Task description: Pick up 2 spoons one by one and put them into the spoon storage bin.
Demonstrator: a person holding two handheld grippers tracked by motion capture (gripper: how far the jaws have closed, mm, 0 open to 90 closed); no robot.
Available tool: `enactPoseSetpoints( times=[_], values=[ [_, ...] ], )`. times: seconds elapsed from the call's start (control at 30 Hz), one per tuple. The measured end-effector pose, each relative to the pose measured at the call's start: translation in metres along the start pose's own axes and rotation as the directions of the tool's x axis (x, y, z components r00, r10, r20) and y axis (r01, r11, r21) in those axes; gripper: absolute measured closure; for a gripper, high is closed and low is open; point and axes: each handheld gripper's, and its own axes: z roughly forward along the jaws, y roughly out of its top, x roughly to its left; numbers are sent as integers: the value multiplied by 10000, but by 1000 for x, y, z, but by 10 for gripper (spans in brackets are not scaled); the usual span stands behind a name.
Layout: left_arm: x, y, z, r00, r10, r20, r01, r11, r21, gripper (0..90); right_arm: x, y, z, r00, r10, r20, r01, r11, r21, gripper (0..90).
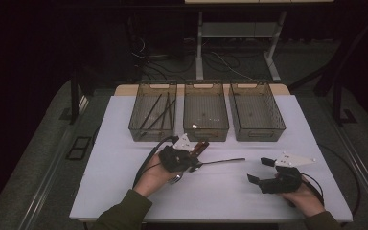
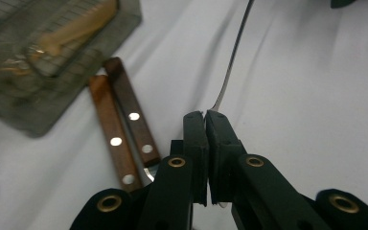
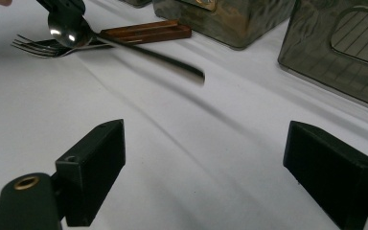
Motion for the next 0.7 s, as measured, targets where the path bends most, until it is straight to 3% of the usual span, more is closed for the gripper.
enactPoseSetpoints(
  times=[0.37, 0.7],
  values=[
    [14, -3, -20, 9970, -509, -589, 471, 9969, -632, 885, 0, 0, 0, 10000, -27, 15, 27, 10000, 9, 138],
    [24, -6, -32, 9917, -933, -886, 841, 9911, -1030, 885, -1, 0, 0, 10000, -16, 21, 16, 10000, -9, 137]
  ],
)
